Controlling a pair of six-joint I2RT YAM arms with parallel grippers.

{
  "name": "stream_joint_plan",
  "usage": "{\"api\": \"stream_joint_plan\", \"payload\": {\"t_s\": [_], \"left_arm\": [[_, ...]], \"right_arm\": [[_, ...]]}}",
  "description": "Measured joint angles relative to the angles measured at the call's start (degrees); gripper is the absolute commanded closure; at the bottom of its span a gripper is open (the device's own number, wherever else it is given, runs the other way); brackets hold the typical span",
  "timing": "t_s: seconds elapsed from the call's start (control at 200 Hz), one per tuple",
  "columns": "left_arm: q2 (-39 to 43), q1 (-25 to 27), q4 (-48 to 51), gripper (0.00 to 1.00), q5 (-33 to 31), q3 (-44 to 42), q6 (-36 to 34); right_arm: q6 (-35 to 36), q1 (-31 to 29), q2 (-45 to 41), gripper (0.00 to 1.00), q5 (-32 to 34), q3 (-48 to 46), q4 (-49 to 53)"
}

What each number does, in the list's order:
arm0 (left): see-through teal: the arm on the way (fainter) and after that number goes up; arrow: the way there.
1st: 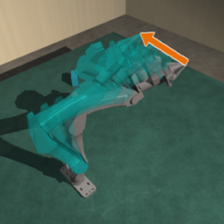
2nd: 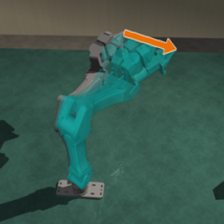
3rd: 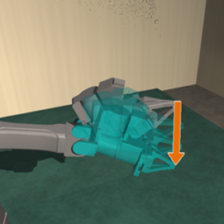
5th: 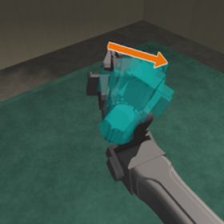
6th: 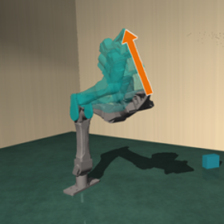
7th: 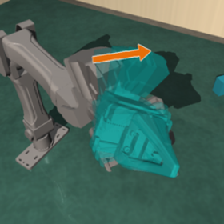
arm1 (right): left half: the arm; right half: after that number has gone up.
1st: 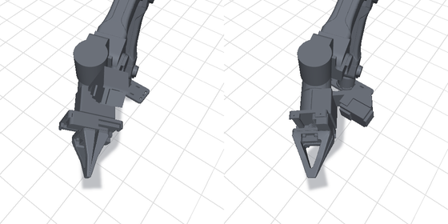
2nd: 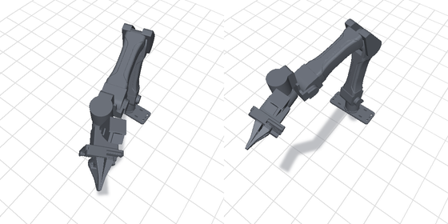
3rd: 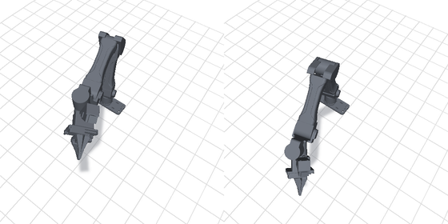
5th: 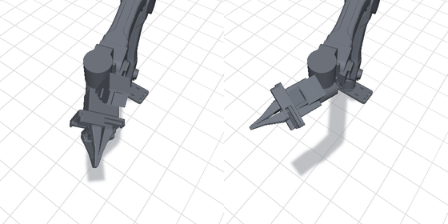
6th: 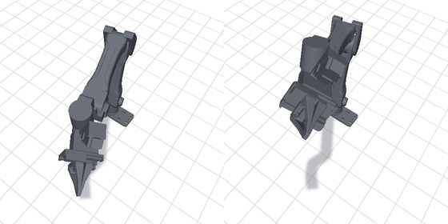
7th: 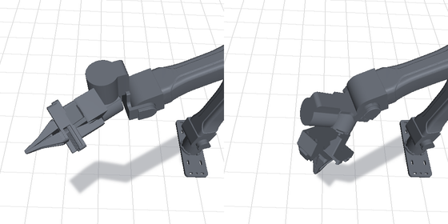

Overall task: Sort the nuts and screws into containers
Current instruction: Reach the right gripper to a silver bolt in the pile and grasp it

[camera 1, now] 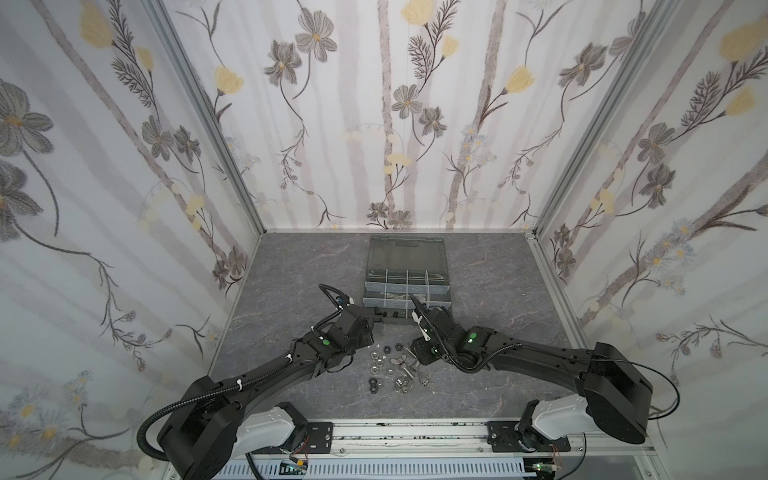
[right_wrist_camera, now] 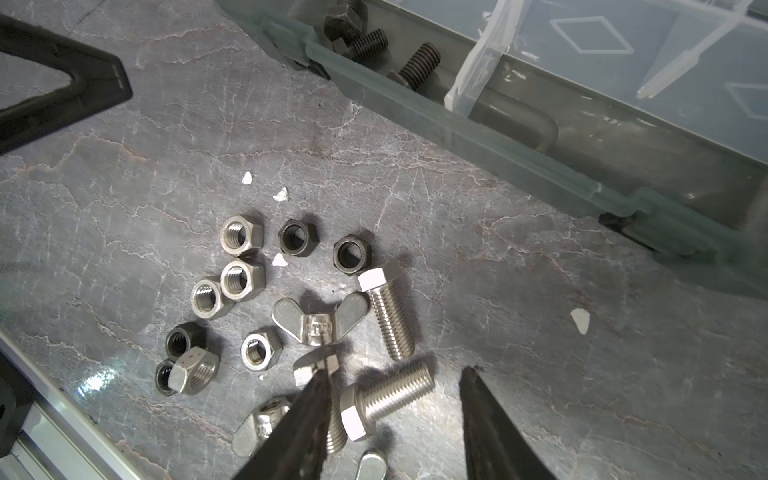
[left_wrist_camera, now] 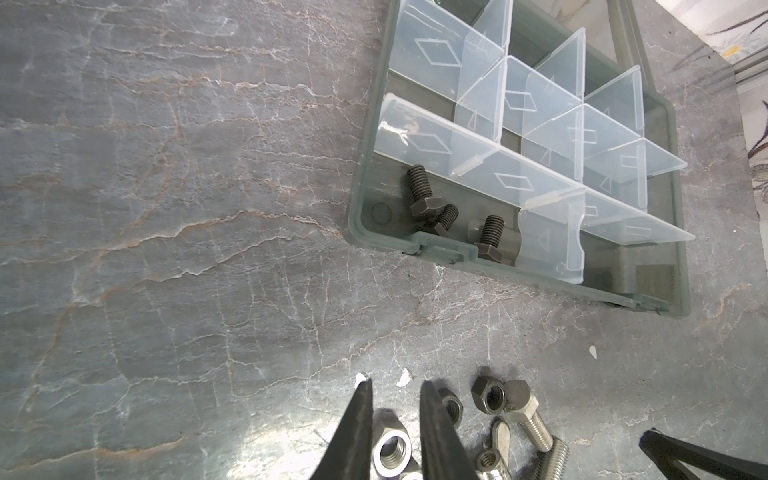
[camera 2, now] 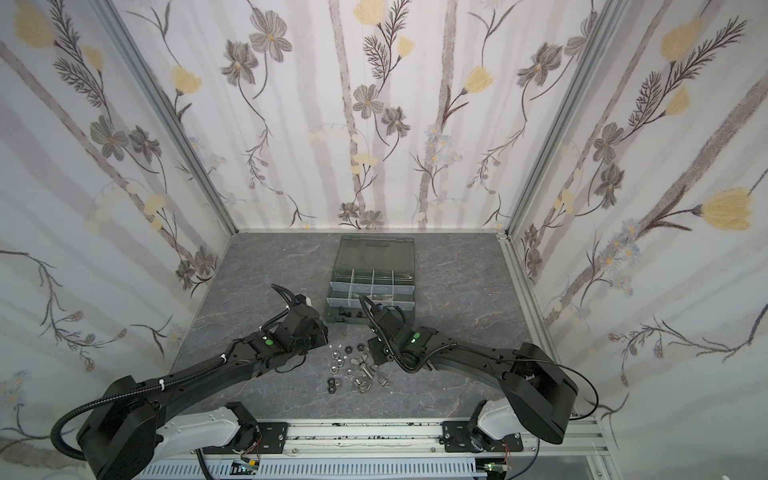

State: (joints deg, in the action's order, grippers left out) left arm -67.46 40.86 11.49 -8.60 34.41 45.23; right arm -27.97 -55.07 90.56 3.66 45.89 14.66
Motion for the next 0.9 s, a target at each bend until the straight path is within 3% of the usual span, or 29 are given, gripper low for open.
{"api": "stream_joint_plan", "payload": {"t_s": [0.365, 0.899], "left_arm": [[0.6, 0.0, 0.0, 0.76, -0.3, -0.7, 0.3], [0.2, 0.0, 0.0, 0.76, -0.4, -0.7, 0.4]], "right_arm": [[1.5, -0.8, 5.9, 0.51, 0.5, 2.0, 0.4], [3.6, -1.4, 13.7, 0.66, 2.3, 5.9, 0.5]]}}
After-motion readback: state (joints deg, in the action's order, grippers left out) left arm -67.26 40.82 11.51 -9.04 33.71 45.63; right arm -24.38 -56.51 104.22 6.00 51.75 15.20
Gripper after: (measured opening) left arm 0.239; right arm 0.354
